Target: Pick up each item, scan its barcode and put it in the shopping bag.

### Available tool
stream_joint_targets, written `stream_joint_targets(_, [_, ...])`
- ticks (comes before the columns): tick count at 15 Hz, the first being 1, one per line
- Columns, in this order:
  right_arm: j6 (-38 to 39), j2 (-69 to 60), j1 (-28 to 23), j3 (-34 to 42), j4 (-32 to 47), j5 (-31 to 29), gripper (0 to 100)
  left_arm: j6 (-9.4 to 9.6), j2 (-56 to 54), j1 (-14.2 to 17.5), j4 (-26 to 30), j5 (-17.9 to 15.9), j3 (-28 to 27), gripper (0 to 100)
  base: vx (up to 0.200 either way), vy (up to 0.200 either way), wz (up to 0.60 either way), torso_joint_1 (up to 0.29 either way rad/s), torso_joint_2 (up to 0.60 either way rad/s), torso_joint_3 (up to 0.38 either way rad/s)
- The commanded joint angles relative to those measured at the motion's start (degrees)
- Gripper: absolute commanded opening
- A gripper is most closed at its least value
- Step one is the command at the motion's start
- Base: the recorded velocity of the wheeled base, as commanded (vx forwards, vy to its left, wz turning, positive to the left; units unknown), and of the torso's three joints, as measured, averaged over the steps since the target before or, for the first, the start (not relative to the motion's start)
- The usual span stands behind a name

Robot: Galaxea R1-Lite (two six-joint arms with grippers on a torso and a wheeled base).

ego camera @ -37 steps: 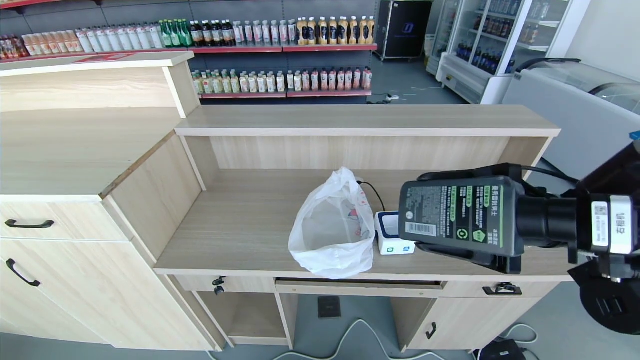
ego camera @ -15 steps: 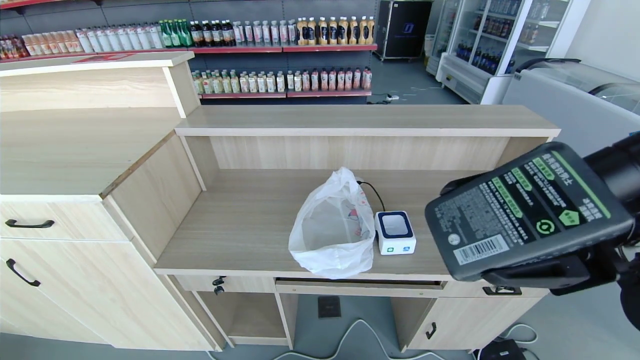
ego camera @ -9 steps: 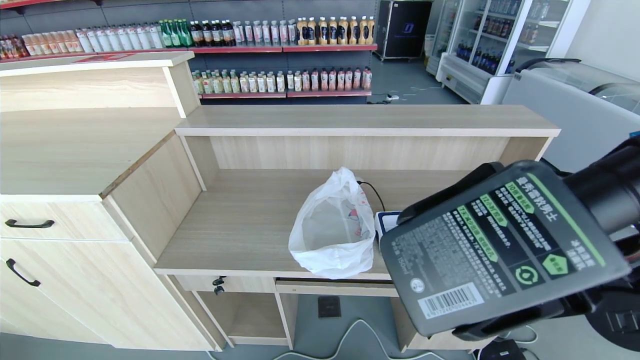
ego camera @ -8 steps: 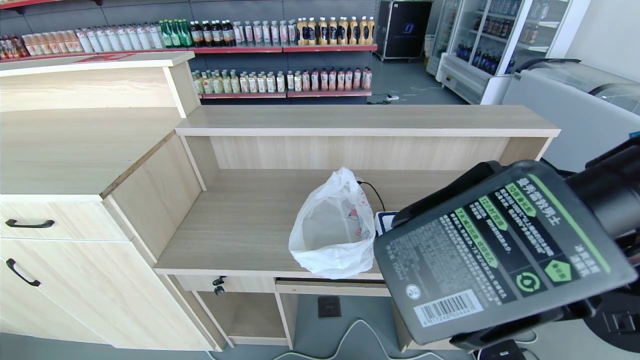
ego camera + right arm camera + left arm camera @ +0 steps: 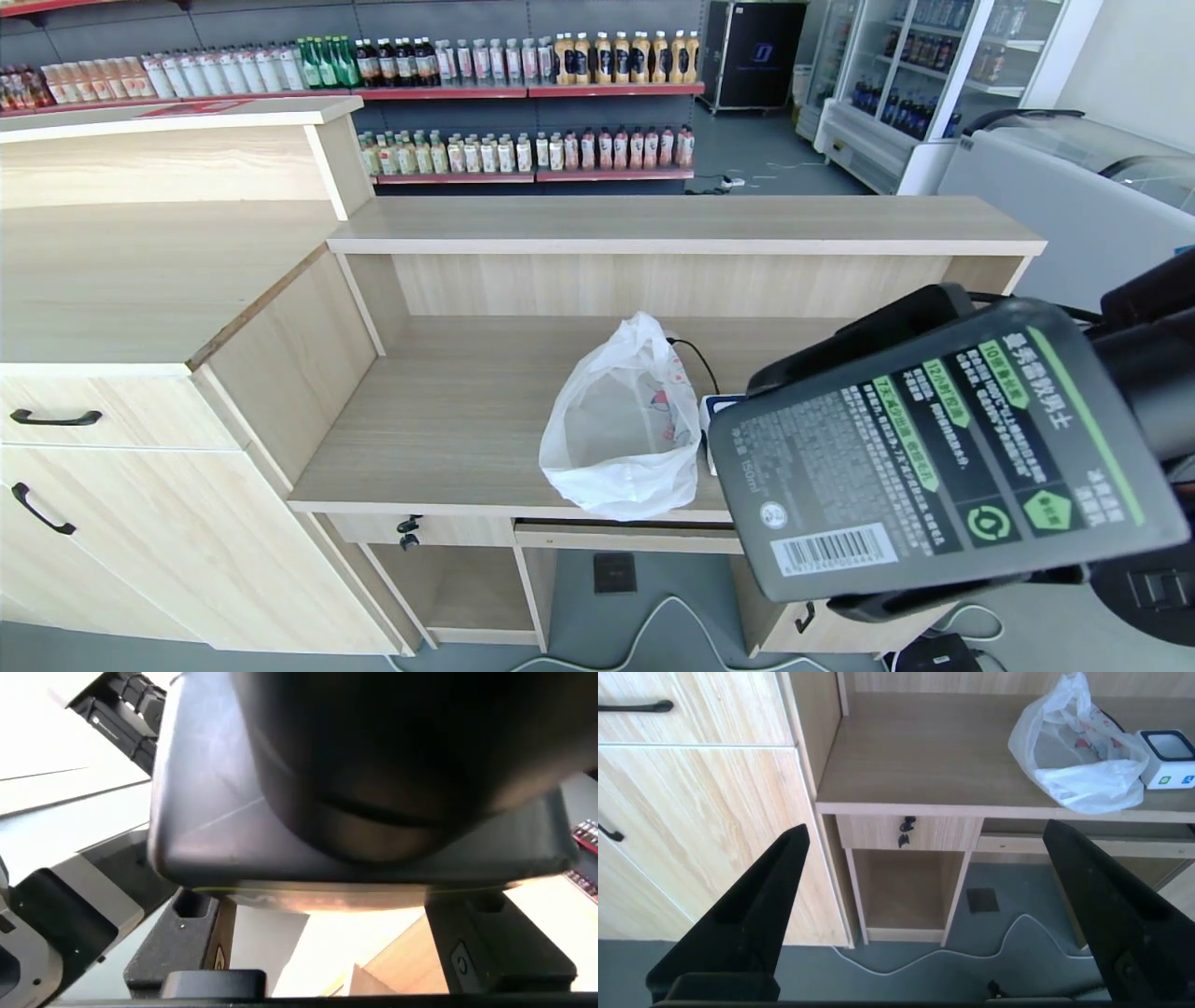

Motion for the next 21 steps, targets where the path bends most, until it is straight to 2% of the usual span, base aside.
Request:
stream_joint_targets(1, [-0.6, -1.4, -3.3, 0.8, -0.1, 0.1, 0, -0.09, 0.1, 0.0, 0.0, 0.0, 0.0, 100, 0.000, 0.000, 0.00, 0.000, 0.00, 0.000])
stream_joint_targets(3, [-1.6, -2.7, -5.3, 1.8, -0.1, 0.1, 0, 0.00, 0.1, 0.0, 0.0, 0.0, 0.0, 100, 0.000, 0.000, 0.00, 0.000, 0.00, 0.000])
stream_joint_targets(8, [-5.4, -5.8, -5.1, 6.4, -0.1, 0.1, 0, 0.00, 0.1, 0.0, 0.0, 0.0, 0.0, 100, 0.000, 0.000, 0.00, 0.000, 0.00, 0.000])
stream_joint_targets(13, [-5.9, -6.1, -6.3, 7.0, -0.1, 0.0, 0, 0.00, 0.1, 0.0, 0.0, 0.0, 0.0, 100, 0.000, 0.000, 0.00, 0.000, 0.00, 0.000])
stream_joint_targets(15, [-2.9, -9.2, -6.5, 7.2, -0.1, -0.2, 0, 0.00, 0.1, 0.0, 0.0, 0.0, 0.0, 100, 0.000, 0.000, 0.00, 0.000, 0.00, 0.000])
stream_joint_targets(17, [1.7, -12.8, -10.5, 7.6, -0.1, -0.3, 0, 0.00, 0.1, 0.0, 0.0, 0.0, 0.0, 100, 0.000, 0.000, 0.00, 0.000, 0.00, 0.000])
stream_joint_targets(18, [11.8, -19.4, -17.4, 9.0, -0.1, -0.4, 0, 0.00, 0.0, 0.0, 0.0, 0.0, 0.0, 100, 0.000, 0.000, 0.00, 0.000, 0.00, 0.000])
stream_joint_targets(19, [21.8, -24.4, -26.8, 9.0, -0.1, -2.2, 0, 0.00, 0.1, 0.0, 0.0, 0.0, 0.0, 100, 0.000, 0.000, 0.00, 0.000, 0.00, 0.000])
stream_joint_targets(20, [28.7, -26.8, -35.4, 9.1, -0.1, -6.2, 0, 0.00, 0.1, 0.0, 0.0, 0.0, 0.0, 100, 0.000, 0.000, 0.00, 0.000, 0.00, 0.000])
stream_joint_targets(21, [37.6, -28.3, -45.1, 8.6, -0.1, -13.4, 0, 0.00, 0.1, 0.0, 0.0, 0.0, 0.0, 100, 0.000, 0.000, 0.00, 0.000, 0.00, 0.000])
